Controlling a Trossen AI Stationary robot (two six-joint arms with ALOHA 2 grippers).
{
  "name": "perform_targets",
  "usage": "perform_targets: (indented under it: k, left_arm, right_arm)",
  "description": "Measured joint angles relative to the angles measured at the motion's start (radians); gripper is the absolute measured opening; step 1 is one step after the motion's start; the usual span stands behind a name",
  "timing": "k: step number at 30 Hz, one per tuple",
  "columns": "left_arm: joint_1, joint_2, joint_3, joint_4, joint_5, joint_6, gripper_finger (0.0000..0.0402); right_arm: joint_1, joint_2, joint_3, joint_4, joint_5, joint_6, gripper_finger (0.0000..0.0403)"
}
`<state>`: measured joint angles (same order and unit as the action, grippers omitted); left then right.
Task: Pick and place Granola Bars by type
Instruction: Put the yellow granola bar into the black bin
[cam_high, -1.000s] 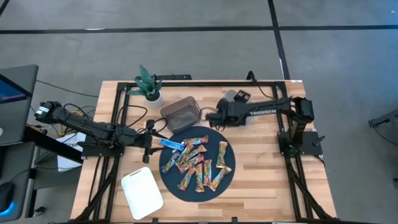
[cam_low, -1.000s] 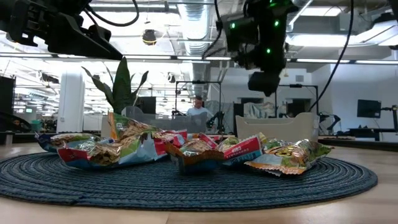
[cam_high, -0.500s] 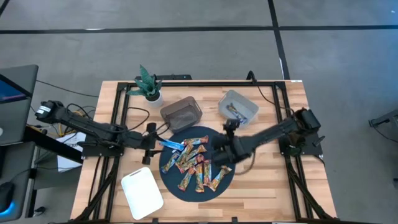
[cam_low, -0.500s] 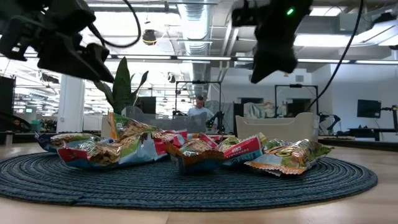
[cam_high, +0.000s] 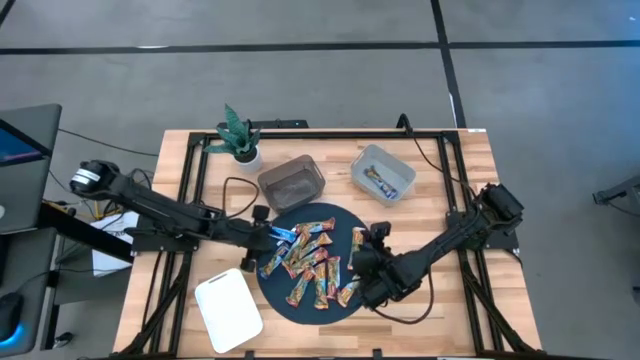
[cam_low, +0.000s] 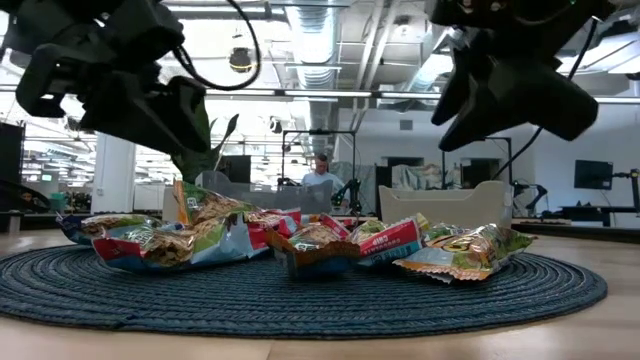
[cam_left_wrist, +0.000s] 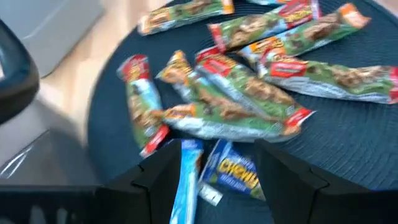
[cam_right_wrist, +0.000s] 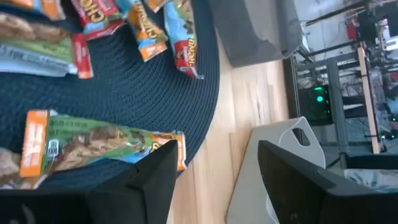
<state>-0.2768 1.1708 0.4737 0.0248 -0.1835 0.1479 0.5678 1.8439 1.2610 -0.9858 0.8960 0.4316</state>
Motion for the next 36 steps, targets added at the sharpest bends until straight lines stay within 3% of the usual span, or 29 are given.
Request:
perform_targets:
  k: [4, 12, 24, 29, 36]
  left_arm:
    - [0.0, 0.103, 0.053, -0.008, 0.069, 0.038, 0.0197]
    - [0.0, 0.282, 0.189, -0.04, 0.071, 0.08, 0.0197]
    - [0.012, 0.316, 0.37, -0.226, 0.065, -0.153, 0.0197]
    - [0.015, 0.347, 0.376, -0.276, 0.064, -0.29, 0.0197]
    - [0.016, 0.424, 0.375, -0.292, 0.068, -0.345, 0.0197]
  right_arm:
    - [-0.001, 0.0, -0.009, 0.001, 0.005, 0.026, 0.0214]
    - [0.001, 0.0, -0.008, 0.007, 0.023, 0.042, 0.0214]
    - [0.001, 0.0, -0.008, 0.004, 0.023, 0.115, 0.0214]
    - [0.004, 0.0, -0.026, 0.003, 0.021, 0.132, 0.0214]
    - [0.004, 0.0, -0.039, 0.005, 0.019, 0.143, 0.0214]
